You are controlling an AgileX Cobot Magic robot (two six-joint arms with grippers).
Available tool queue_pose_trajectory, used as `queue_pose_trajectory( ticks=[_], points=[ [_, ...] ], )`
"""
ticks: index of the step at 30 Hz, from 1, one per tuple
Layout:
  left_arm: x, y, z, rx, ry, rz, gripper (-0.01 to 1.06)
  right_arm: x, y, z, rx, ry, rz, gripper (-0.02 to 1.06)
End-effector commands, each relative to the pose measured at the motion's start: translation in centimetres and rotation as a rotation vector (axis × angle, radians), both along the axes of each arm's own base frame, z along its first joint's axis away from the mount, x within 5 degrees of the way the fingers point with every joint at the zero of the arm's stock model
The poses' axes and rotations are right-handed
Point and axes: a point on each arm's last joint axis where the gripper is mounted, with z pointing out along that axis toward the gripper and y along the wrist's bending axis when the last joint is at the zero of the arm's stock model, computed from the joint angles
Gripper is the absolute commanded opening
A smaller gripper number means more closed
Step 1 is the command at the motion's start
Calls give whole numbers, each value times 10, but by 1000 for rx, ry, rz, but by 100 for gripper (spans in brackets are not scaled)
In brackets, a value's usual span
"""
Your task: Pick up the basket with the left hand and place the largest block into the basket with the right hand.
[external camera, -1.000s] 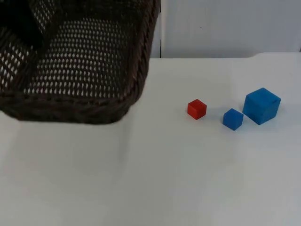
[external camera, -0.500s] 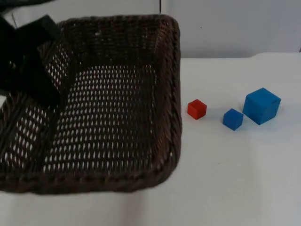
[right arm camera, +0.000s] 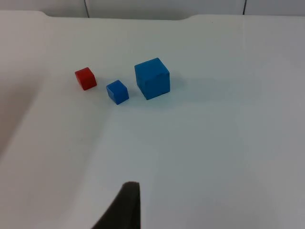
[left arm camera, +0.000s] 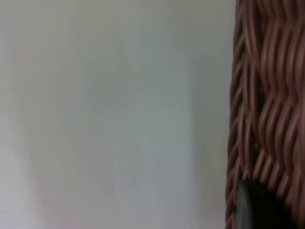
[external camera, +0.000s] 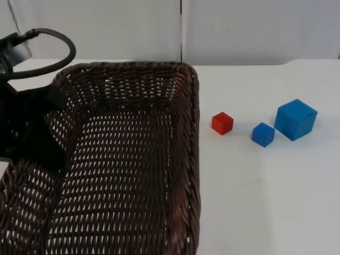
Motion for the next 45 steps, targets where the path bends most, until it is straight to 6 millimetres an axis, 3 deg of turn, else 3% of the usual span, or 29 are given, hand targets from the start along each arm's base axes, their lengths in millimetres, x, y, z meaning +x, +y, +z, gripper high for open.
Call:
queue_pose_trajectory(
  ticks=[1, 22, 26, 30, 31, 35, 36, 41, 45],
  points=[
    [-2, -3, 3, 1, -5, -7, 0, 0, 0, 0, 2, -3, -1, 105],
    [-4, -7, 2, 20, -3, -24, 0, 5, 0, 3, 9, 7, -6, 105],
    [-4, -8, 2, 13, 0, -21, 0, 19, 2, 15, 27, 19, -14, 105],
    [-5, -9, 3, -7, 12, -15, 0, 52, 4, 30, 39, 52, -23, 105],
    [-5, -9, 3, -7, 12, -15, 0, 52, 4, 30, 39, 52, -23, 105],
    [-5, -9, 3, -7, 12, -15, 0, 86, 7, 36, 48, 128, -30, 105],
    [-5, -9, 3, -7, 12, -15, 0, 86, 7, 36, 48, 128, -30, 105],
    [-5, -9, 3, -7, 12, -15, 0, 132, 13, 41, 81, 187, -32, 105],
    [-5, -9, 3, -4, 12, -17, 0, 153, 15, 46, 81, 213, -35, 105]
  ],
)
